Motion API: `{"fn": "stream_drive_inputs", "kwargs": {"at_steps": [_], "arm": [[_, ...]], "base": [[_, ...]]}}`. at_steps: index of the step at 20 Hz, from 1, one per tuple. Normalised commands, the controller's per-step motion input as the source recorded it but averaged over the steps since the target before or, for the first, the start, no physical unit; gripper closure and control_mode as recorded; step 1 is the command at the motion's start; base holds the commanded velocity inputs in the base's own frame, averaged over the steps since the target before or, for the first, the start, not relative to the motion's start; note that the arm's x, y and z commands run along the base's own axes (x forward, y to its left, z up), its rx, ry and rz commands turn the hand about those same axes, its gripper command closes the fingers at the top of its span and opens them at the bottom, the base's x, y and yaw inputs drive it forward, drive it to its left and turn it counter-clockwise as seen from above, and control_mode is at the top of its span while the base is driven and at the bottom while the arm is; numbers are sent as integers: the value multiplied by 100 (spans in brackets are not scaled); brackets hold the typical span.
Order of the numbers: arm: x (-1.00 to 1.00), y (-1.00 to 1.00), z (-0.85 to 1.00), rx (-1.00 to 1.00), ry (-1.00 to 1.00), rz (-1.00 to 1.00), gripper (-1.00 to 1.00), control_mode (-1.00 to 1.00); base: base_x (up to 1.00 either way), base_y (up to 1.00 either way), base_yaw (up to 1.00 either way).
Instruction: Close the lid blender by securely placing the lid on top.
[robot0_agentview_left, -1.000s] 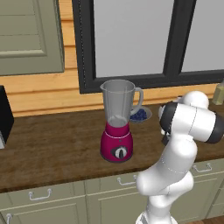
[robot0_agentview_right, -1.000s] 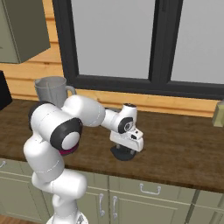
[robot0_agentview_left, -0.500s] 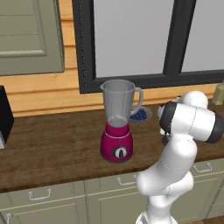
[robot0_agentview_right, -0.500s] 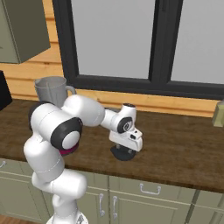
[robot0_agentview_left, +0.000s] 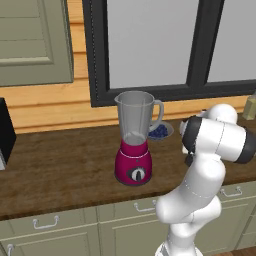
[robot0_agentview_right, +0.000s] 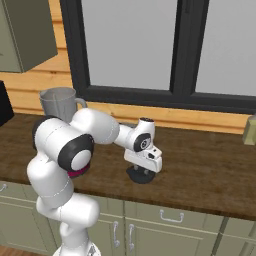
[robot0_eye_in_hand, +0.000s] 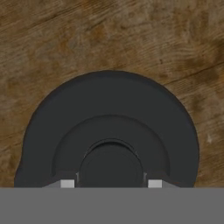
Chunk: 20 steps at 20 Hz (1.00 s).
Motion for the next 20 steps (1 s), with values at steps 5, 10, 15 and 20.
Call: {"fn": "stream_drive_inputs", "kwargs": {"at_steps": [5, 10, 15, 20], "arm": [[0, 0, 1, 0, 0, 0, 100, -100], [-3, 0, 42, 3, 0, 0, 100, -100], [-11, 0, 96, 7, -1, -9, 100, -100], [-15, 5, 100, 2, -5, -18, 100, -100]], "base": [[0, 0, 0], [0, 0, 0], [0, 0, 0], [0, 0, 0]]}}
